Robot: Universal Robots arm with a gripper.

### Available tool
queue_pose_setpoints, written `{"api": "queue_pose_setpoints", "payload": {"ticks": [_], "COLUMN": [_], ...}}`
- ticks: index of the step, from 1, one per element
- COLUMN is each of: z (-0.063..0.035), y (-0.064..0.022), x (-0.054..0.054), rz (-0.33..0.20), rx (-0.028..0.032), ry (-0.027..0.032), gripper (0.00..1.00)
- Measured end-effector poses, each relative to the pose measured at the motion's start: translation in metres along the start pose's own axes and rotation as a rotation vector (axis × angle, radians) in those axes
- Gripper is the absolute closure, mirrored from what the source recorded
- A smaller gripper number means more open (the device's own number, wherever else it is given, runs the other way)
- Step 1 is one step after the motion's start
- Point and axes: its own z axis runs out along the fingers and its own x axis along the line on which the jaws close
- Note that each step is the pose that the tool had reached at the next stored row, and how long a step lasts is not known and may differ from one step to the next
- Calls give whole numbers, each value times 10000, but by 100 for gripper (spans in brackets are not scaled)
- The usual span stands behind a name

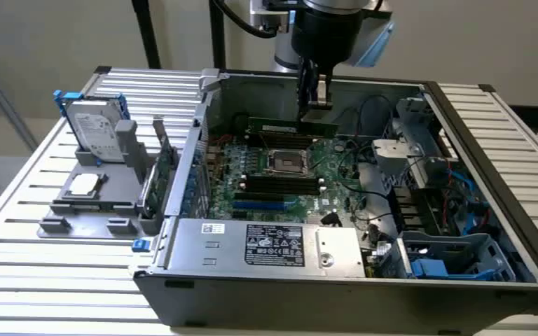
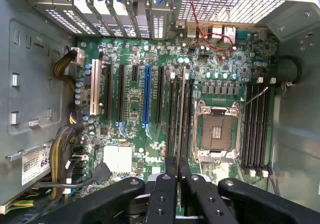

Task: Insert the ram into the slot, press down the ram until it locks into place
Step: 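Insert the ram into the slot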

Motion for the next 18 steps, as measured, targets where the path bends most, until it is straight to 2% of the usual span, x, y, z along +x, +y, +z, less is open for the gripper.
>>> {"api": "queue_pose_setpoints", "payload": {"ticks": [14,18], "z": [7,61], "y": [7,34], "x": [-8,-79], "rz": [-1,-1], "rx": [10,83], "ry": [2,11], "gripper": [87,87]}}
